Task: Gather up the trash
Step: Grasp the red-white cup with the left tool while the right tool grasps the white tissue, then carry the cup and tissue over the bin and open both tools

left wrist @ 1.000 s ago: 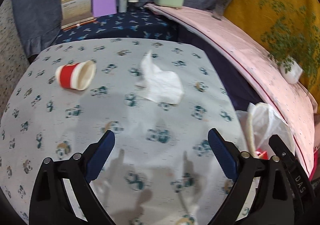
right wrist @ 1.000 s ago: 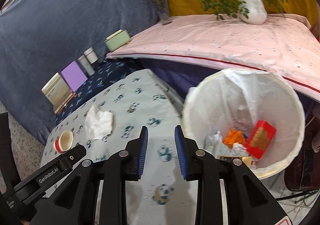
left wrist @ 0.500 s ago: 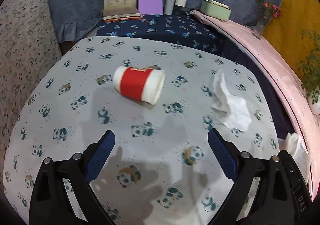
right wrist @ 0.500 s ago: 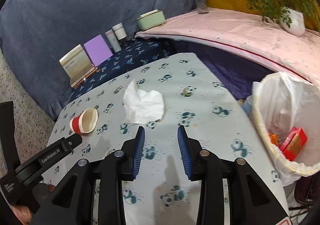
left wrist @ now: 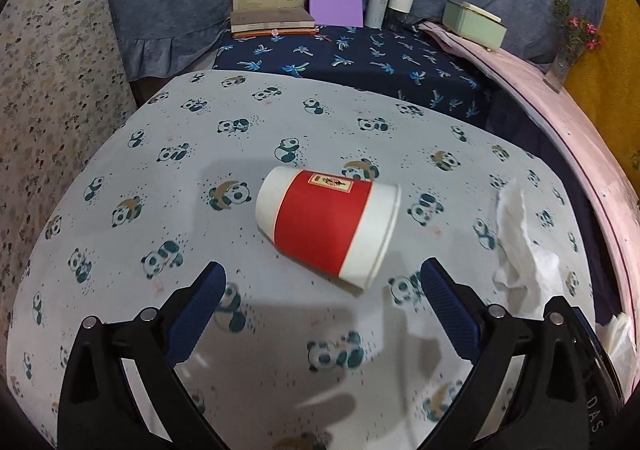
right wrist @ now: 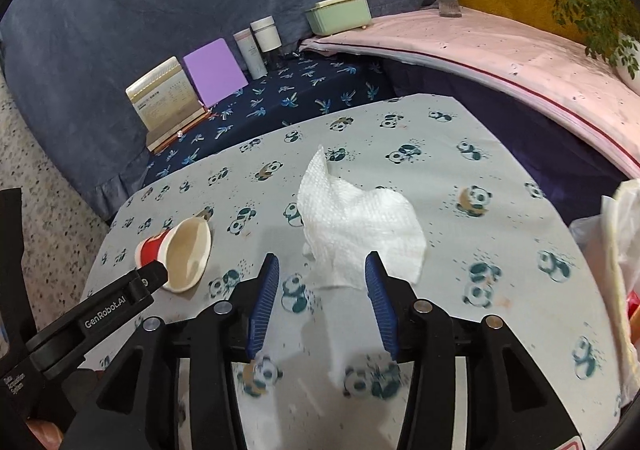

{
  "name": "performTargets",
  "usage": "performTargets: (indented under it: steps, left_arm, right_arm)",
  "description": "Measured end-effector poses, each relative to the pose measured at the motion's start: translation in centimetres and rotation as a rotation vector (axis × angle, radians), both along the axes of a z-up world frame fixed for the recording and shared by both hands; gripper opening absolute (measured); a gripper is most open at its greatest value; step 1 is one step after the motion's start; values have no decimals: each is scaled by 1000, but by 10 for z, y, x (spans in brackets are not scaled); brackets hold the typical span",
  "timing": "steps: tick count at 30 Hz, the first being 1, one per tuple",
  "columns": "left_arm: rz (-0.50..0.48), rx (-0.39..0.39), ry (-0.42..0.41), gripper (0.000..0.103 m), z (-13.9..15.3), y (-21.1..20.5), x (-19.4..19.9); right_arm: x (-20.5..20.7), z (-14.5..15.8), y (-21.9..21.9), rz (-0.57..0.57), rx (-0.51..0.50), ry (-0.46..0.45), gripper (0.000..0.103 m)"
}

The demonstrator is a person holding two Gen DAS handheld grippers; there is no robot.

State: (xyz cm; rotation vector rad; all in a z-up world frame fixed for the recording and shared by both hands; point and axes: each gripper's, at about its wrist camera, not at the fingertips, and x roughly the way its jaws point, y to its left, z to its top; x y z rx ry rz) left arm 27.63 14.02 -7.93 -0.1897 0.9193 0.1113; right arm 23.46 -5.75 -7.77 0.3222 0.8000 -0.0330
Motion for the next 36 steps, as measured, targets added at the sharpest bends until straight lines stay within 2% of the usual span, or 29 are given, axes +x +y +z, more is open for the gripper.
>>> performTargets:
  steps: [8,11,12,13,14,16,17,18,19,26,36]
  left_arm:
    - [14,53,2,91,-18,-4,25]
    - [-5,37,6,70,-20,-4,27]
    - [-10,33,14,59,-22,-4,28]
    - [-17,23,20,49,-23,-4,27]
    - [-21,18,22,43,-23,-4,26]
    - [-32,16,28,18,-24,-5,24]
    - [-37,14,32,14,-24,-5,23]
    - [-39,10,37,10,-24,-4,21]
    - [-42,0,37,9,-23,-4,18]
    - [-64,-17,13,4,-5,-10,-9]
    - [-170,-22,-38,2,31,-52,-59]
  right_arm:
    - [34,-25,4,-4,-22,33,45]
    - [39,-31,3,-10,-25,43,45]
    - [40,-33,3,-13,-23,46,44]
    - [39,-34,2,-15,-17,50,39]
    - [39,-35,0,-18,-15,52,32]
    - [36,-35,-3,-23,-5,54,21]
    - [34,-35,-5,-26,-3,56,11]
    - [32,-34,-6,-28,-2,56,6]
    - [28,-32,-7,-28,1,53,2]
    - [-5,-7,-17,-51,19,2,2]
    - [-61,31,-41,-100,36,-65,2]
